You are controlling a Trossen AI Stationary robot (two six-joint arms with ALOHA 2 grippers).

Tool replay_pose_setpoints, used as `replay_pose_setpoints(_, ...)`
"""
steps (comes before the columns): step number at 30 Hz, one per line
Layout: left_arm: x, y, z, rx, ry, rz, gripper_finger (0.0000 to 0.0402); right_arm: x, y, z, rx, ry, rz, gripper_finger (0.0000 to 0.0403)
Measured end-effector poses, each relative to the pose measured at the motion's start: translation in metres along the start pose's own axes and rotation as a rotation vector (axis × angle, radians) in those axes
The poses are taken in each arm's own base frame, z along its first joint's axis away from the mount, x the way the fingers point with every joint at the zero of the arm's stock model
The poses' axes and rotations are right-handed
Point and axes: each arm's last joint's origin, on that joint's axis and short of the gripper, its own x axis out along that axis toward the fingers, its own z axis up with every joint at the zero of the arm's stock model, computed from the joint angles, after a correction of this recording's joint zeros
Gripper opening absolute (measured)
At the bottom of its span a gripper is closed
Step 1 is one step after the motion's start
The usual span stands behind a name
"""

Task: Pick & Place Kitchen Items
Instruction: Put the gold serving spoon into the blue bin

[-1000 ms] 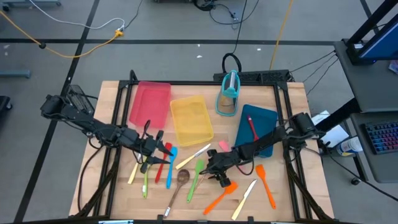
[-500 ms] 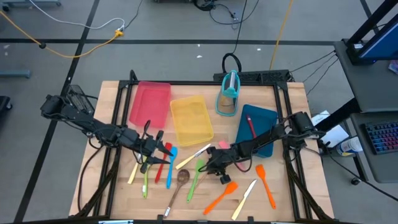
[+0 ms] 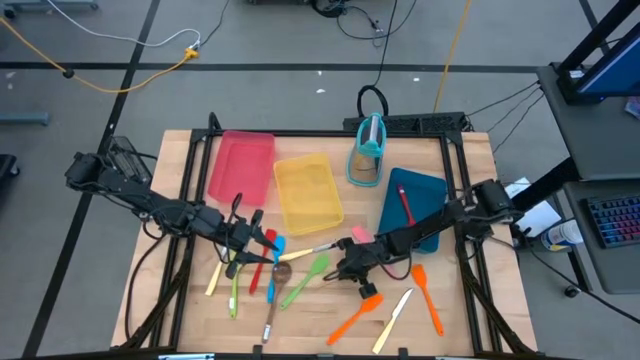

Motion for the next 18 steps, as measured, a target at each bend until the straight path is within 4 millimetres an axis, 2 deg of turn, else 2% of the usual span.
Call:
replay_pose_setpoints(5,0.000,0.000,0.000,0.000,0.005,0.001,0.0157,-0.029,0.018,0.020,-0.004,-0.072,0.017,0.0012)
replay_pose_setpoints(10,0.000,0.000,-0.001,0.000,0.006,0.001,0.0157,-0.070,0.031,0.033,0.016,-0.095,-0.082,0.0012)
replay_pose_setpoints(14,0.000,0.000,-0.001,0.000,0.006,0.001,0.0157,-0.108,0.036,0.034,0.050,-0.076,-0.212,0.0012)
replay_pose_setpoints(18,0.000,0.000,-0.002,0.000,0.019,0.002,0.0157,-0.143,0.036,0.025,0.153,-0.035,-0.398,0.0012)
